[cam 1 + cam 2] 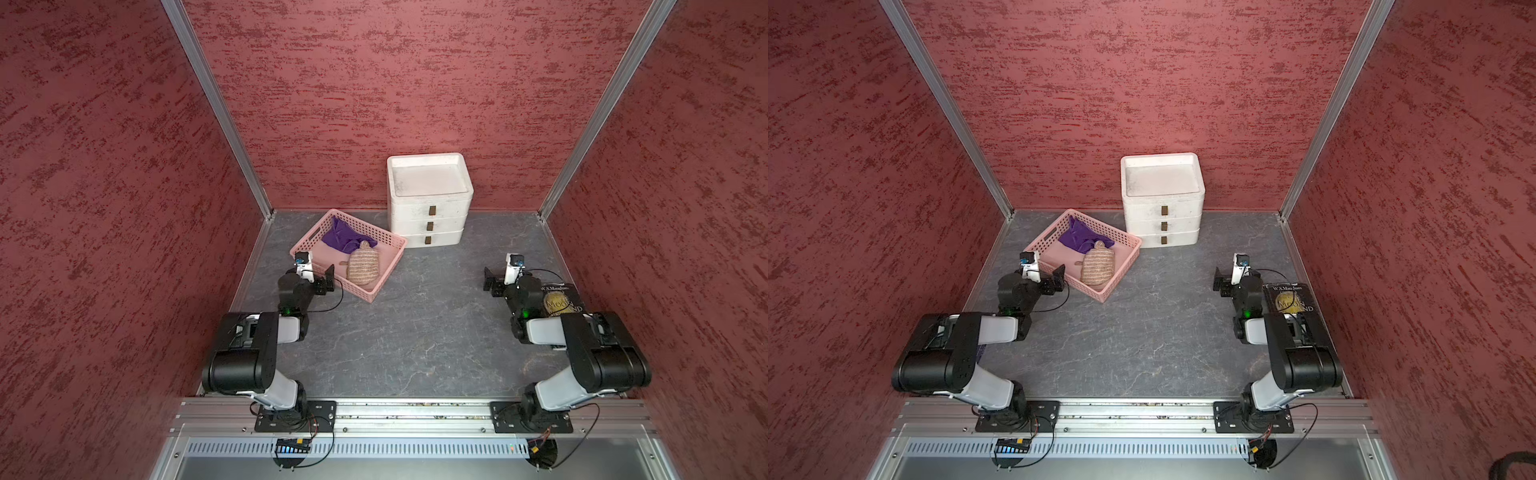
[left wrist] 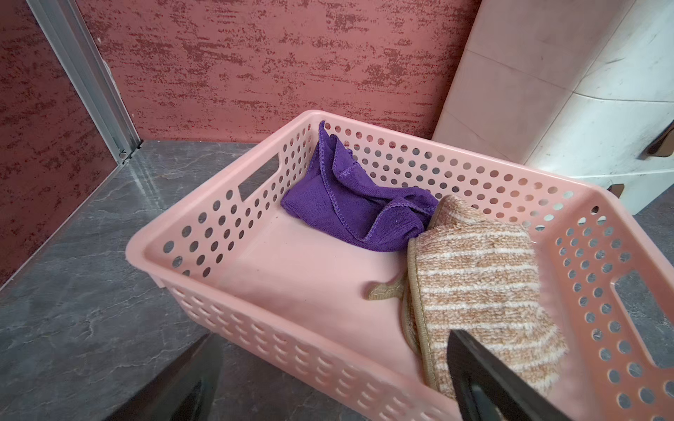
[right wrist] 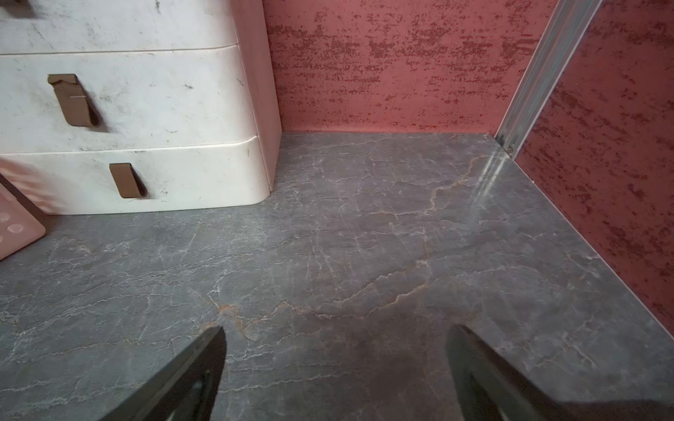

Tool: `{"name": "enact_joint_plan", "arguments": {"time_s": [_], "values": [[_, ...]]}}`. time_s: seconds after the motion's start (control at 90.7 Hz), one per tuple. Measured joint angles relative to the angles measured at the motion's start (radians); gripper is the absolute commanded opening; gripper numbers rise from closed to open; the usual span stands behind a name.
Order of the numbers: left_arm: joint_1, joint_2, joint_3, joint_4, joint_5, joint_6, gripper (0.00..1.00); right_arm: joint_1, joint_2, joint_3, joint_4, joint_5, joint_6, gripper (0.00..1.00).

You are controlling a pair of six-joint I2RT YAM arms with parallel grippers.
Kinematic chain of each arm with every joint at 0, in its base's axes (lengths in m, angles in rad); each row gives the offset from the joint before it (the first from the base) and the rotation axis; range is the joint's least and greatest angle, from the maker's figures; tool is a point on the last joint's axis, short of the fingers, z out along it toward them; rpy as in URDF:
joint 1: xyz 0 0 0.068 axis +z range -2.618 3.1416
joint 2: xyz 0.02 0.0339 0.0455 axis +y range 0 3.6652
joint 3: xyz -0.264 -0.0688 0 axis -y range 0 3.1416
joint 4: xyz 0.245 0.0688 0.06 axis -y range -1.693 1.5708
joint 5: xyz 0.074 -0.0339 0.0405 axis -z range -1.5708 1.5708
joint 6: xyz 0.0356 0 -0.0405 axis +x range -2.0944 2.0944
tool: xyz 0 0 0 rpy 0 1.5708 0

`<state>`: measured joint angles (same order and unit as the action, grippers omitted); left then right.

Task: Fold the square dishcloth
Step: Pick up the cleaning item from the bin.

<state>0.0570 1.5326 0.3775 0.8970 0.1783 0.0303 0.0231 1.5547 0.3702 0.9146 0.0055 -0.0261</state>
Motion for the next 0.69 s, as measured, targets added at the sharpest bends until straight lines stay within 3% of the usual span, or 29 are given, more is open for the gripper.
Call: {"name": "enact_joint_plan", "arguments": {"time_s": [0.397,0.573,0.694], "values": [[0.0,0.0,0.0,0.0,0.0,0.0,1.0,0.0,0.0,0.0,0.0,0.015,0.004,0.99],[0.014,-0.008,0.0,-0.01,0.005,-0.01,1.0,0.005,-0.021,0.0,-0.018,0.095,0.027,0.99],[0.063,-0.142,0.024,-0.182,0.03,-0.034,1.0,0.064,-0.132,0.039,-0.177,0.229,0.031,0.99]]}}
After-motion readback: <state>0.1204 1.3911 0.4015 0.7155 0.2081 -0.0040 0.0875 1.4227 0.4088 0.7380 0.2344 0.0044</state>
